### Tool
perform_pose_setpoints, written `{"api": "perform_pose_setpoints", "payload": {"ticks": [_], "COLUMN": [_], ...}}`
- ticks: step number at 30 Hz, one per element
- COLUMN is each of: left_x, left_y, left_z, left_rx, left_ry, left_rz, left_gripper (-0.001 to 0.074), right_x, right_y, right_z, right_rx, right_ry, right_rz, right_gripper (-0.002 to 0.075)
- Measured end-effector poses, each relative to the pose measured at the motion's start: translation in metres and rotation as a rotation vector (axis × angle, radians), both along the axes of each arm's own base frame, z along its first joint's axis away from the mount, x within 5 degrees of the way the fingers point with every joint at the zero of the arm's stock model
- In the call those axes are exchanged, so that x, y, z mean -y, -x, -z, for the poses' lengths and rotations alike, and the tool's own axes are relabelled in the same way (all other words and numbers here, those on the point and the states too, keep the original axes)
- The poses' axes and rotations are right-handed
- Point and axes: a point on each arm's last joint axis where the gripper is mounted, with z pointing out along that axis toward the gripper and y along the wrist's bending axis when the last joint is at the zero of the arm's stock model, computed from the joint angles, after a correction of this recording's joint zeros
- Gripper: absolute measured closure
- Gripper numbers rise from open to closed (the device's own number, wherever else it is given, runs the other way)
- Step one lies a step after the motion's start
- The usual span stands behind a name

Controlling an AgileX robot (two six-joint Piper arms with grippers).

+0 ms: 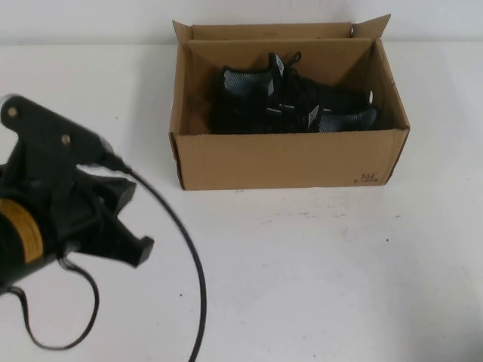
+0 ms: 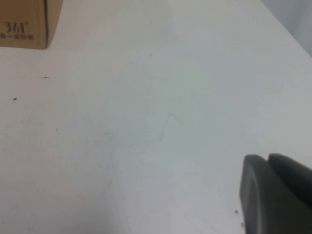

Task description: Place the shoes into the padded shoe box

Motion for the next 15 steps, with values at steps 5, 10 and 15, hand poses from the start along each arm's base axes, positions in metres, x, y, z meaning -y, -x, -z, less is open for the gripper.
{"api": "perform_pose_setpoints", "payload": {"ticks": [5,10,15], "left_x": [-0.012,-0.041,-0.074], "left_y": [0.013,0.033,0.063], "left_z": [0.0,0.006,0.025], "left_rx": [0.133,0.352,0.49], "left_ry": [0.048,0.147,0.248], "left_rz": [0.085,0.033,-0.119], "left_gripper": [0.0738,0.0738,0.0738], "right_x": [0.0,0.0,0.0], "right_y": [0.0,0.0,0.0], "right_z": [0.0,0.0,0.0], "right_rx": [0.0,0.0,0.0], "right_ry": [0.0,0.0,0.0], "right_rz": [0.0,0.0,0.0], "right_gripper": [0.0734,0.0734,0.0734]}}
